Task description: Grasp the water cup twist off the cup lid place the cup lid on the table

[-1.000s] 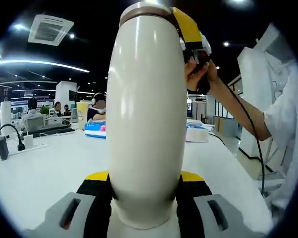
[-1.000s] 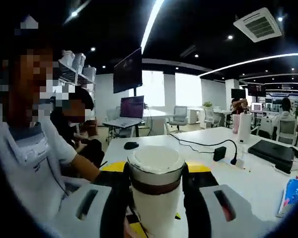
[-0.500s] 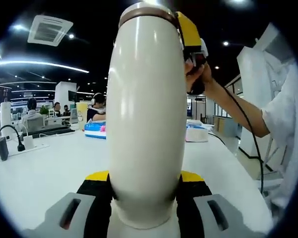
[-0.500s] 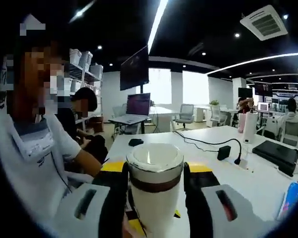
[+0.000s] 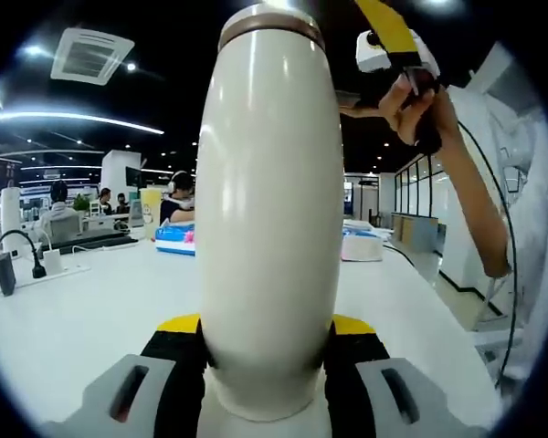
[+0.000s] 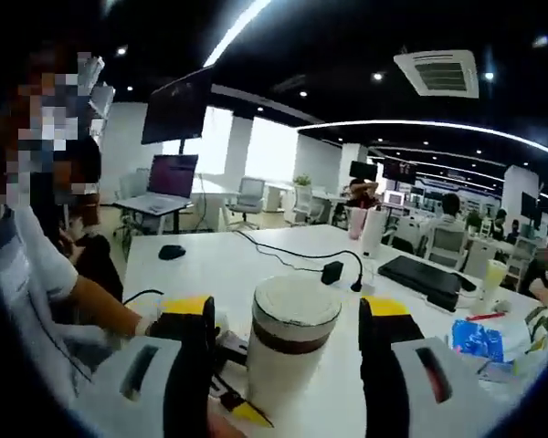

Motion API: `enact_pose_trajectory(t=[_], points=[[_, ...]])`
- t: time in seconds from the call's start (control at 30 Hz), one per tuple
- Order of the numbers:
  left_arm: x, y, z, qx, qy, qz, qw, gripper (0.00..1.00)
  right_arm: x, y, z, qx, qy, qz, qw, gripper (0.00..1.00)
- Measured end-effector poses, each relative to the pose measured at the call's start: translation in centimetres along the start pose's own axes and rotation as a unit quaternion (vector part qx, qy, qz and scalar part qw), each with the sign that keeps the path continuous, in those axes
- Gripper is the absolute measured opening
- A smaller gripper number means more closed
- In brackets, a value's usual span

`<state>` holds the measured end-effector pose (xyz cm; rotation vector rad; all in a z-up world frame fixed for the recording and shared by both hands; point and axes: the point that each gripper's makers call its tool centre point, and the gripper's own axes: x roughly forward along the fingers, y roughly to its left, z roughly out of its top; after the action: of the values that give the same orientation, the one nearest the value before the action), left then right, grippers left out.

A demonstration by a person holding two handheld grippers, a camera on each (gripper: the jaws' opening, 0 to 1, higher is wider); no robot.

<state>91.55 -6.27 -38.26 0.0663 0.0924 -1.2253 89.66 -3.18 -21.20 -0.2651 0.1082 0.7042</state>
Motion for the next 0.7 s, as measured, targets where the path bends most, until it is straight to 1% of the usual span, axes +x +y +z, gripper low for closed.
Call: enact_pose_trajectory(t=[0.03,0.07,0.13,0.2,0.23,0.27,0.33,0.4,0.43,0.53,0.6,0.7], points=[[0.0,0.0,0.0,0.0,0.0,0.0,1.0,0.51,0.1,0.0,-0.3,-0.003,0.008,-0.021,0.9997,0.71],[0.0,0.0,0.0,0.0,0.0,0.0,1.0,0.51,0.3,0.1,-0.2,-0.005,0.004,-0.037,0.9993,0.72],[0.0,0.0,0.0,0.0,0.0,0.0,1.0,0.51,0.4,0.1,0.3,0.018,-0.017,-0.069,0.9973,0.74],[0.0,0.0,0.0,0.0,0.0,0.0,1.0,0.51,0.4,0.3,0.7,0.015,-0.034,-0.084,0.9958,0.74],[0.0,0.0,0.0,0.0,0.0,0.0,1.0,0.51,0.4,0.2,1.0,0.023,-0.044,-0.1,0.9938,0.74],[0.0,0.0,0.0,0.0,0.0,0.0,1.0,0.51,0.4,0.1,1.2,0.03,-0.053,-0.115,0.9915,0.73],[0.0,0.0,0.0,0.0,0.0,0.0,1.0,0.51,0.5,-0.2,1.3,0.035,-0.059,-0.134,0.9886,0.7],[0.0,0.1,0.0,0.0,0.0,0.0,1.0,0.51,0.7,-0.6,1.3,0.033,-0.061,-0.156,0.9852,0.68],[0.0,0.1,0.0,0.0,0.0,0.0,1.0,0.51,0.6,-1.0,1.2,0.042,-0.062,-0.172,0.9823,0.67],[0.0,0.1,0.0,0.0,0.0,0.0,1.0,0.51,1.1,-0.9,1.2,0.055,-0.067,-0.177,0.9804,0.67],[0.1,0.1,0.1,0.0,0.0,0.0,1.0,0.51,1.2,-1.1,1.2,0.052,-0.069,-0.195,0.977,0.68],[0.1,0.2,0.1,0.0,0.0,0.0,1.0,0.51,1.3,-1.1,1.2,0.051,-0.067,-0.205,0.9751,0.68]])
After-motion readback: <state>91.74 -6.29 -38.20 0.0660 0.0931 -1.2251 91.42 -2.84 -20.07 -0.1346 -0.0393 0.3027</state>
